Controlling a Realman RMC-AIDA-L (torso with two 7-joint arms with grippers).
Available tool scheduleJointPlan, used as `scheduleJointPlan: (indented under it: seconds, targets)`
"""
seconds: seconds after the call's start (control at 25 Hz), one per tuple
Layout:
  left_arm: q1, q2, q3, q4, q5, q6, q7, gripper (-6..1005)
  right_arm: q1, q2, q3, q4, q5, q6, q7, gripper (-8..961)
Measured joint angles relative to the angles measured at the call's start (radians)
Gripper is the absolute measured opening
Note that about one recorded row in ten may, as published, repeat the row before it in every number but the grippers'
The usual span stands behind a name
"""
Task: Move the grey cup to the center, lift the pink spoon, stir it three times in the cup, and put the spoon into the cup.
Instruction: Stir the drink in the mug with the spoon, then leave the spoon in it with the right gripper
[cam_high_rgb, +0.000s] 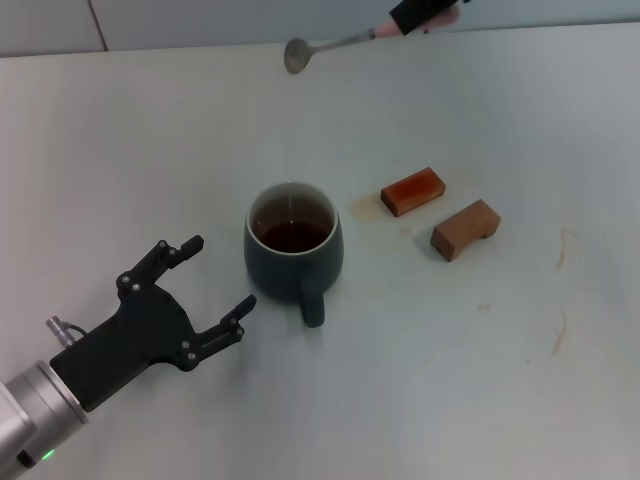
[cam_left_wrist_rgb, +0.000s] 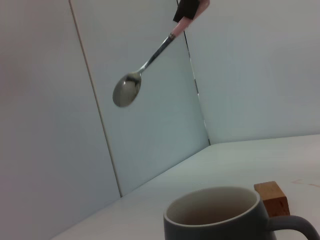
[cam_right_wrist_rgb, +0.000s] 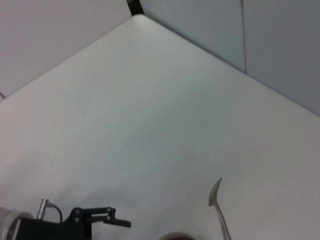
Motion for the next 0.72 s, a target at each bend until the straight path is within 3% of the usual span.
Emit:
scheduleJointPlan:
  seconds: [0.36, 0.72]
  targets:
    - [0.0, 0.001, 0.0, 0.003, -0.001, 0.0, 0.0, 859, 0.101, 0.006, -0.06, 0.1, -0.073, -0.023, 0.039, 118]
    - [-0.002, 0.002, 0.0, 0.003, -0.001, 0.0, -0.005, 860, 0.131, 0.01, -0.107, 0.147, -0.087, -0.049, 0.068, 118]
